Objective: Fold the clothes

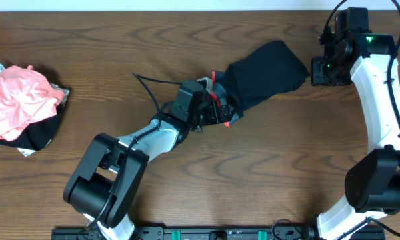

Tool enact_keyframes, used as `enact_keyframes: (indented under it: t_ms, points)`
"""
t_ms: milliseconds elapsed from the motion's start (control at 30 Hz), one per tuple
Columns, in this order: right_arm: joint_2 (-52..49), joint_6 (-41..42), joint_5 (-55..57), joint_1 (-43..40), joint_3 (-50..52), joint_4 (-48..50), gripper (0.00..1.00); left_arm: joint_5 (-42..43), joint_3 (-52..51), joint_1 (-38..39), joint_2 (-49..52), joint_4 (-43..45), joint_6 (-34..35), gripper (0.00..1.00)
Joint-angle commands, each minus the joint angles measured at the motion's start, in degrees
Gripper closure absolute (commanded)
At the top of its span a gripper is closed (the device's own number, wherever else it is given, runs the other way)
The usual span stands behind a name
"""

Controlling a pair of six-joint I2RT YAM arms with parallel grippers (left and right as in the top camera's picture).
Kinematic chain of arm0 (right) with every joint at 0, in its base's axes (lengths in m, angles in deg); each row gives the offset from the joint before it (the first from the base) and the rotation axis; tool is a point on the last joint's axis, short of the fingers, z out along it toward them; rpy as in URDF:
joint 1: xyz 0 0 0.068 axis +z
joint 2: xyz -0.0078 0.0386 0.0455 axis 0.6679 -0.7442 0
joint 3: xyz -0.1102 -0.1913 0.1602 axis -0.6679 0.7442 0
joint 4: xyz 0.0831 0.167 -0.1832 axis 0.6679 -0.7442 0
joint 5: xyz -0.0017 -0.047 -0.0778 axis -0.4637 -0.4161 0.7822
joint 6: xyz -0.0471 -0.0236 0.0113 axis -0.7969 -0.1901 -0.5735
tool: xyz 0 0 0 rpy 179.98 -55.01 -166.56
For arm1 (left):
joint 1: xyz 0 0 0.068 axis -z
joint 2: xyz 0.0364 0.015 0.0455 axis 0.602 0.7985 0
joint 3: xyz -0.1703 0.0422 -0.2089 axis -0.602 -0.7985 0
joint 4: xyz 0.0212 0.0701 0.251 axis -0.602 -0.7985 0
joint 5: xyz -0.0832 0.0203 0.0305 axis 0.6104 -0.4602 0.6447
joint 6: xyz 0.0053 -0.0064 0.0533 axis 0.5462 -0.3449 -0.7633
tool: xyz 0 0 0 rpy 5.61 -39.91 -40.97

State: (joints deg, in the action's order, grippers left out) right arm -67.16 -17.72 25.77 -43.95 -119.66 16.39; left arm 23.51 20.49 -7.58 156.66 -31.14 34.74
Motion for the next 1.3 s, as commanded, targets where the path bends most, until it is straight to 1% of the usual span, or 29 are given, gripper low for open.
enact_keyframes:
  t_ms: [0, 200, 567, 600, 633, 767, 800, 867, 900, 1267]
  points:
    - [1.1, 0.7, -0.2, -0.2, -0.6, 0.0, 0.54, -2.5, 0.6, 1.2, 0.1, 0.3, 0.9, 0.02]
    - [1.1, 0.7, -0.3, -0.2, -0.6, -0.1, 0.55, -5.4, 0.6, 1.6, 1.2, 0.8, 1.0, 0.02]
    - [1.1, 0.7, -0.3, -0.2, -0.6, -0.3, 0.55, -4.5, 0.6, 1.6, 6.6, 11.6, 3.5, 0.01]
    - [1.1, 0.6, -0.2, -0.2, -0.6, -0.2, 0.55, -4.2, 0.6, 1.6, 6.5, 12.6, 3.5, 0.03]
    - [1.1, 0.7, -0.2, -0.2, -0.6, -0.2, 0.55, -3.3, 0.7, 1.5, 6.4, 13.6, 3.5, 0.10]
    - [1.1, 0.6, -0.2, -0.2, -0.6, -0.2, 0.56, 1.5, 1.2, 1.0, 6.4, 18.6, 5.3, 0.52]
    - [1.1, 0.6, -0.2, -0.2, -0.6, -0.2, 0.56, 1.5, 1.2, 0.8, 6.3, 19.4, 5.9, 0.67]
    - [1.1, 0.6, -0.2, -0.2, -0.6, -0.2, 0.56, 1.5, 1.3, 0.4, 5.8, 19.5, 6.0, 0.89]
    - [1.1, 0.6, -0.2, -0.2, -0.6, -0.2, 0.56, 1.5, 1.3, 0.1, 5.6, 19.5, 6.0, 0.94]
    - [1.1, 0.6, -0.2, -0.2, -0.6, -0.4, 0.57, 1.8, 1.3, -2.9, 4.5, 19.1, 5.8, 0.94]
